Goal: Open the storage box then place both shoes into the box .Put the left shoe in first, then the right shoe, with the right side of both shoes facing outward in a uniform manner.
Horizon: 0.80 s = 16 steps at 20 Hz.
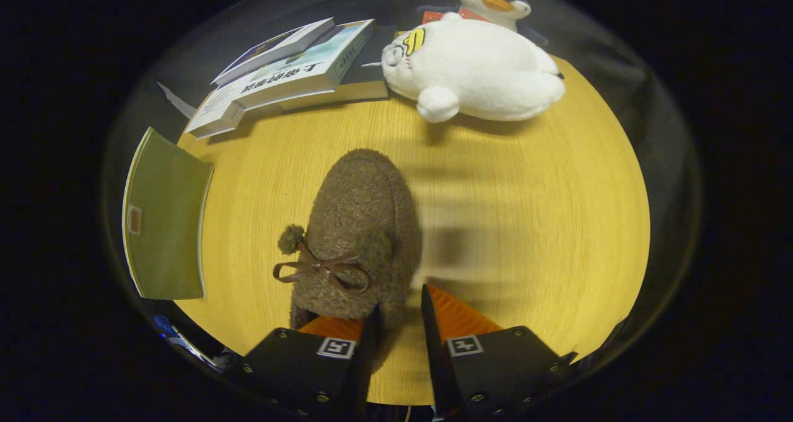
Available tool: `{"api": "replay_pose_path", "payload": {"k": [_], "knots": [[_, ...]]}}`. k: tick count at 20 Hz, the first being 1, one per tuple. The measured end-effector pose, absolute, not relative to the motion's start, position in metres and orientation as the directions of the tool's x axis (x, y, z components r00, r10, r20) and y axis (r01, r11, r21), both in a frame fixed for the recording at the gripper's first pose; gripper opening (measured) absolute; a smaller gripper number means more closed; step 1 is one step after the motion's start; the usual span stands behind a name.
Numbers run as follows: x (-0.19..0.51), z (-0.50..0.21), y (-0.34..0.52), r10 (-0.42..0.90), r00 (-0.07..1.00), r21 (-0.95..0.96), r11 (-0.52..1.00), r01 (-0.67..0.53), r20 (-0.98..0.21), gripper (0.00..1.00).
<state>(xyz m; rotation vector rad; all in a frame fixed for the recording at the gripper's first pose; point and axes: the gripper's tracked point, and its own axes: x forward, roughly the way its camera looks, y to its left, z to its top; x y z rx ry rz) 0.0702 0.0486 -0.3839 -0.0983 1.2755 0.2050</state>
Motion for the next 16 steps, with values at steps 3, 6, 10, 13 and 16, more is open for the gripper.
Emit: {"api": "replay_pose_path", "payload": {"k": [3,6,10,13,16], "knots": [[0.073,-0.375,0.046,0.084,0.300,0.022,0.979,-0.204,-0.950,0.01],[0.068,-0.367,0.051,0.109,0.286,0.047,0.976,-0.214,-0.952,0.01],[0.067,-0.346,0.059,0.132,0.289,0.071,0.975,-0.211,-0.948,0.01],[0.066,-0.322,0.066,0.151,0.299,0.088,0.973,-0.214,-0.942,0.01],[0.066,-0.295,0.076,0.165,0.315,0.096,0.970,-0.223,-0.935,0.01]]}}
